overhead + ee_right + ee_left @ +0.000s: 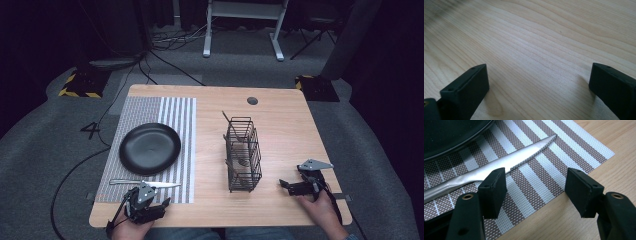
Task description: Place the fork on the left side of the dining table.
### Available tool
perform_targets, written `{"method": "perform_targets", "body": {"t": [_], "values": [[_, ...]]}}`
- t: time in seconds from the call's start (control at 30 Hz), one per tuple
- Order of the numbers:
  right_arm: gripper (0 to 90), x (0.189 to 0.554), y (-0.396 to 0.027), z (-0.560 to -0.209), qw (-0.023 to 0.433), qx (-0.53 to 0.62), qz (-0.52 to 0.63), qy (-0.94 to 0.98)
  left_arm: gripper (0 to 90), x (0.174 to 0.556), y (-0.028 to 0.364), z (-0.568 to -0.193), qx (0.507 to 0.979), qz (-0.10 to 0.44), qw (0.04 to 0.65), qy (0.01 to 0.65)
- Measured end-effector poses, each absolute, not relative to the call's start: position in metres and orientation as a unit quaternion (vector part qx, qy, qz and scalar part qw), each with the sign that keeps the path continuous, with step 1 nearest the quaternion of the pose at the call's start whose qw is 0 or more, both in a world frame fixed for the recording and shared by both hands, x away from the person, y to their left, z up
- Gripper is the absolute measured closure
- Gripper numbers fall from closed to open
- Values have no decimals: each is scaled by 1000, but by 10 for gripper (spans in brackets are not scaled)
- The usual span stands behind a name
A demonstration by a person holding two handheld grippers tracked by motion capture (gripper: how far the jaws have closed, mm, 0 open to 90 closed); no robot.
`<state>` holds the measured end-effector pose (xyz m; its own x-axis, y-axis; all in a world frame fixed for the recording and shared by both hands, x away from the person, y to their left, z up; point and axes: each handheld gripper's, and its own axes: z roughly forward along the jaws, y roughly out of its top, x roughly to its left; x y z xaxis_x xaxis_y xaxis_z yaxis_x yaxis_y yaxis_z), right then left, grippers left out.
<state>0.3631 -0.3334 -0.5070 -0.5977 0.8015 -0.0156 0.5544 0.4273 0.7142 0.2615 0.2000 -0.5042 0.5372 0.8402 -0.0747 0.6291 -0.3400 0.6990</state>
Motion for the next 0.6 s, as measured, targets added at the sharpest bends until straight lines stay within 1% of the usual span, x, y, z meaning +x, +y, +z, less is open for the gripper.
{"method": "perform_targets", "body": {"t": [0.1, 0.2, 0.4, 0.6], "values": [[36, 363, -333, -507, 181, 410, 344, 825, 351, 264, 204, -503, 801, 135, 359, 460], [37, 362, -333, -507, 181, 410, 345, 825, 356, 264, 202, -497, 805, 142, 357, 452], [38, 362, -333, -507, 182, 412, 344, 824, 377, 266, 199, -477, 798, 148, 382, 442], [38, 362, -333, -507, 183, 414, 344, 823, 395, 279, 198, -447, 783, 147, 417, 437]]}}
